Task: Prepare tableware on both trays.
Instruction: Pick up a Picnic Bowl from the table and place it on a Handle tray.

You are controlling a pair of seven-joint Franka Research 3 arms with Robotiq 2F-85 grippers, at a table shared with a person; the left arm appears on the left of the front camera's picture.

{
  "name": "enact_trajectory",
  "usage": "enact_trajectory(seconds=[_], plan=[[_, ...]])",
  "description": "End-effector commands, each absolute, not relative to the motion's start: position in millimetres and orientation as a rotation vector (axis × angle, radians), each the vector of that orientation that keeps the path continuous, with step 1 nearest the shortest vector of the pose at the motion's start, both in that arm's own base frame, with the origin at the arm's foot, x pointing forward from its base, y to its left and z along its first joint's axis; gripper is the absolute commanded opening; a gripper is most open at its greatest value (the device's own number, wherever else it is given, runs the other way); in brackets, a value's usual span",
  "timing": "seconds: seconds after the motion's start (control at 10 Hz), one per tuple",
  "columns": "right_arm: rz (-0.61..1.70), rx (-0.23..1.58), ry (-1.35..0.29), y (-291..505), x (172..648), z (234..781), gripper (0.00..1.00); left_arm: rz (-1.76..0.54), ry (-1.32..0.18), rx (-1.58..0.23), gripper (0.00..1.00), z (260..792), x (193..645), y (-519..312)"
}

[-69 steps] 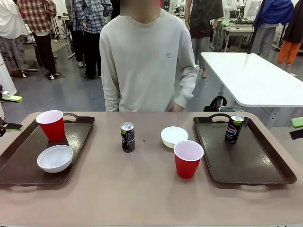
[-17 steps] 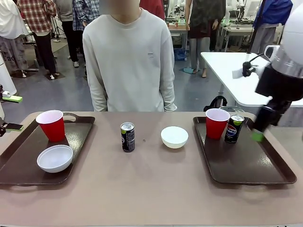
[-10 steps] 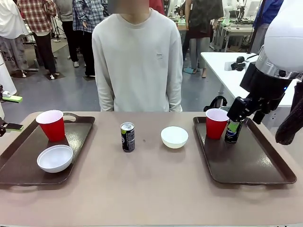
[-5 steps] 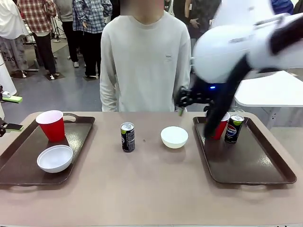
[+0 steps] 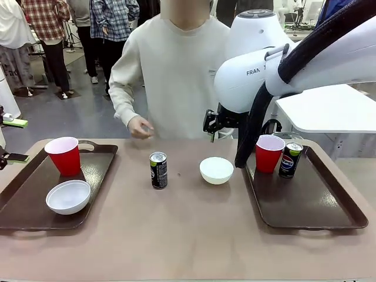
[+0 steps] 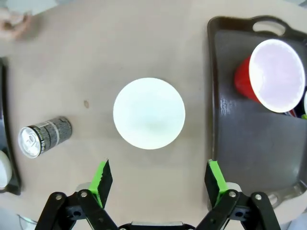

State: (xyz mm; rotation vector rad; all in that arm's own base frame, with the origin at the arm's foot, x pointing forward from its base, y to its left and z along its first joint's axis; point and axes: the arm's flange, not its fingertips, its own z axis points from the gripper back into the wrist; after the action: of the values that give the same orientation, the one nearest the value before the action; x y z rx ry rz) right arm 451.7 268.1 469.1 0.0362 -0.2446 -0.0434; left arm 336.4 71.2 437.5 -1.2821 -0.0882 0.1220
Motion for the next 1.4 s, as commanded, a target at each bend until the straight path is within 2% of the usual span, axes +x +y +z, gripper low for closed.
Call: enact_trajectory(seconds=[0.0,0.1,0.2,0.3,0.6,0.9,1.3], plan=[[-0.047,0.031,-0.244,266,454,467,1.00,0.103,-0.096,-1.287,1.00,437,334,74],[0.031,-0.004,-0.231,247,434,461,1.00,0.103,-0.096,-1.287,1.00,437,334,74],[-0.013,0.017,-0.232,234,432,459,1.00,0.103,-0.096,-1.287,1.00,437,334,74],[-0.066,0.063,-0.219,224,446,455,1.00,0.103,-0.096,-1.287,1.00,437,334,74],[-0.009,0.186,-0.189,226,478,423,1.00,0.103,-0.096,-1.287,1.00,437,334,74],[0.060,0.182,-0.169,238,490,389,1.00,0.103,-0.096,-1.287,1.00,437,334,74],[0.132,0.104,-0.231,243,497,363,1.00,0.103,-0.096,-1.287,1.00,437,334,74]])
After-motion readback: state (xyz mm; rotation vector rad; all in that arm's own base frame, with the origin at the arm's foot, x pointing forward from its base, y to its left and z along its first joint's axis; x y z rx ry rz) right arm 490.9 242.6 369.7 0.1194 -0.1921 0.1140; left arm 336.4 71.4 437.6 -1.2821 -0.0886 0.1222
